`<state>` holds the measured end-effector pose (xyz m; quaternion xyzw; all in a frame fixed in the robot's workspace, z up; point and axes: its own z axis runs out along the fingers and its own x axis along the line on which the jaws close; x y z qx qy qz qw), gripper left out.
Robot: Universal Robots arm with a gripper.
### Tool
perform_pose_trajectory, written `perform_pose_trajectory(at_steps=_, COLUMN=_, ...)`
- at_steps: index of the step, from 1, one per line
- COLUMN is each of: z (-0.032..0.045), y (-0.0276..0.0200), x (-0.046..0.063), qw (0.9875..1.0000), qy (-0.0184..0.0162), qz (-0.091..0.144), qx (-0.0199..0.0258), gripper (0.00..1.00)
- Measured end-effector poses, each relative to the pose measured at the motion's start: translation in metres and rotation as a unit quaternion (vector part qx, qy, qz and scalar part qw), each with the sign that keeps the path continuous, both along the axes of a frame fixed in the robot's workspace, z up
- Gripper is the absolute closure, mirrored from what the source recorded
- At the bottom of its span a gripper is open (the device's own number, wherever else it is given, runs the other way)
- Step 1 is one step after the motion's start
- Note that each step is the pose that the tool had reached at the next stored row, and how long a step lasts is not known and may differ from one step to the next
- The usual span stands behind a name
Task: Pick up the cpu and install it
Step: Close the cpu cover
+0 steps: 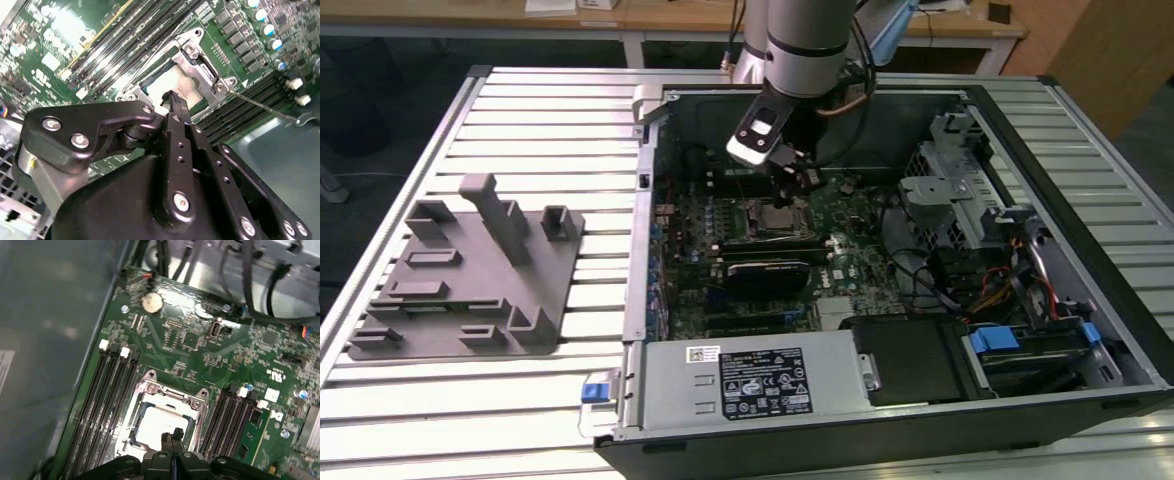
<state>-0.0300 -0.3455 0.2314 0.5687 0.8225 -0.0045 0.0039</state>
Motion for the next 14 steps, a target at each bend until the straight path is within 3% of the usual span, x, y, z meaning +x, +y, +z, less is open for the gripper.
perform_pose_trajectory(at_steps=3, z=-0.0001, y=0.0000, x=0.0000, qw=0.9997, qy=0.0000, qz=0.025, qx=0.0000, gripper=0.89)
perform_pose_trajectory(at_steps=7, z=-0.0002, y=0.0000, x=0.0000, qw=0.9981, qy=0.0000, qz=0.061, qx=0.0000, gripper=0.89)
perform_pose_trajectory(at_steps=10, z=-0.0002, y=0.0000, x=0.0000, qw=0.9961, qy=0.0000, qz=0.089, qx=0.0000, gripper=0.89)
perform_pose_trajectory(at_steps=14, z=-0.0003, y=0.0000, x=0.0000, qw=0.9921, qy=0.0000, qz=0.125, qx=0.0000, gripper=0.89)
